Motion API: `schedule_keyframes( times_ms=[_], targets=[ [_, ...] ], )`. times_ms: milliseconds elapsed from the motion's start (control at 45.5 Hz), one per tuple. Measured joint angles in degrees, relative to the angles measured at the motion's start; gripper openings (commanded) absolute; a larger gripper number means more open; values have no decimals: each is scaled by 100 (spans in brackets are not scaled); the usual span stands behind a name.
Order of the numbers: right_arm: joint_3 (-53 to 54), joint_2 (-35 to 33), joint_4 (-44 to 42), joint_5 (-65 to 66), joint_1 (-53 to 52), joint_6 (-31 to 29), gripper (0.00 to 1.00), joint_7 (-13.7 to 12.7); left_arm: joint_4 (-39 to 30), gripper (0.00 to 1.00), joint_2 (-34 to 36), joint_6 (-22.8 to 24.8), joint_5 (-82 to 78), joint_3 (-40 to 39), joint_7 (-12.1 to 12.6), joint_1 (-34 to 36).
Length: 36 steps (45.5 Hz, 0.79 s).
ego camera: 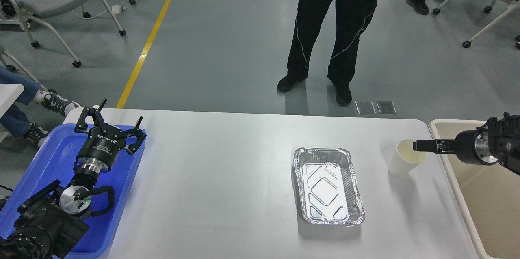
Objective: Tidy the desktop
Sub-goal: 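Close the right gripper around the white paper cup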
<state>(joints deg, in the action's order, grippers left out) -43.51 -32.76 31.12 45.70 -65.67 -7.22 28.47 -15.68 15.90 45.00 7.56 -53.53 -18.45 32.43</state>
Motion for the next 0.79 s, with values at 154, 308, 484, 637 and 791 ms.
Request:
schedule_keyframes(
  times_ms=[154,308,484,637,791],
  targets=[
    [219,171,-389,0,343,5,99,1,0,100,0,0,0,0,0,0],
    [443,402,-772,0,637,2,99,1,0,100,0,0,0,0,0,0],
    [574,644,-1138,0,865,-5,96,1,0,100,-1,0,0,0,0,0],
    [647,783,-1350,-6,977,-6,74,14,0,100,-3,0,0,0,0,0],
    [694,848,-1449,-8,1046,-6,25,29,-2,100,-3,0,0,0,0,0]
  ],
)
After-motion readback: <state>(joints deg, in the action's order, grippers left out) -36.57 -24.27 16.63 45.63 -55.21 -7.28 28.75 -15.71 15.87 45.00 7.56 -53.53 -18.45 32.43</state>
